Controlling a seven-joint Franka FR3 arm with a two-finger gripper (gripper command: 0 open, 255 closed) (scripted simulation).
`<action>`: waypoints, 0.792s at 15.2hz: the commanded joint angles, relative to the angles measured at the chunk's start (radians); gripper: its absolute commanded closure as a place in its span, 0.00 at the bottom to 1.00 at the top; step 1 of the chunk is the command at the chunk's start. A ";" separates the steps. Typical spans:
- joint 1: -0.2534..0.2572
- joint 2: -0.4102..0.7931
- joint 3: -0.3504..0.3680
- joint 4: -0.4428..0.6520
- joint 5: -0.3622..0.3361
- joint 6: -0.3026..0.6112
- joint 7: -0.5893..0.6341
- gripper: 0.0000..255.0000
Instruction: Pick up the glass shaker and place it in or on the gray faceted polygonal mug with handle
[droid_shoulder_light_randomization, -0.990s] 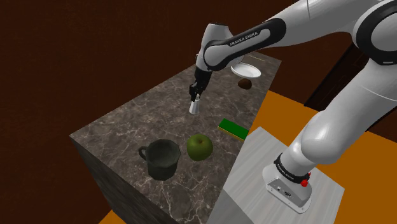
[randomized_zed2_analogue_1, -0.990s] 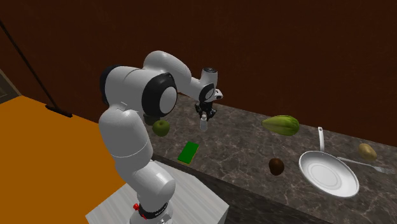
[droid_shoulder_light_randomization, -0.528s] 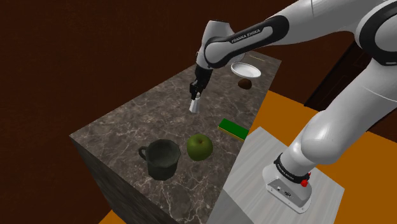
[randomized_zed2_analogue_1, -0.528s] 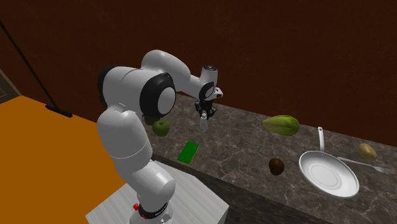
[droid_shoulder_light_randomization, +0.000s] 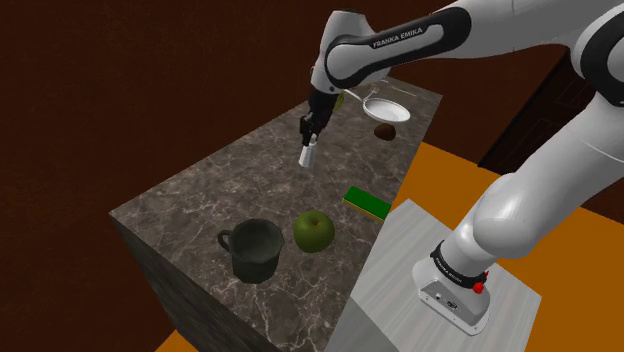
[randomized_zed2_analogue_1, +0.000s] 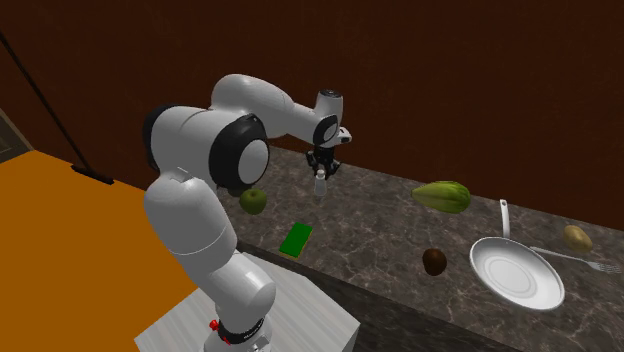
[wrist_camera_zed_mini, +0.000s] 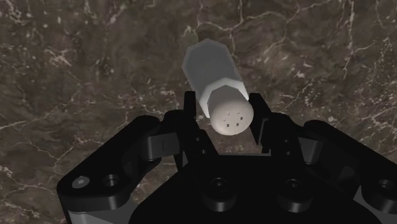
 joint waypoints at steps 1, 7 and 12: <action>-0.001 -0.011 -0.001 0.015 -0.001 -0.026 0.001 1.00; -0.002 -0.039 -0.003 0.068 -0.004 -0.107 0.007 1.00; -0.004 -0.057 -0.005 0.117 -0.006 -0.174 0.013 1.00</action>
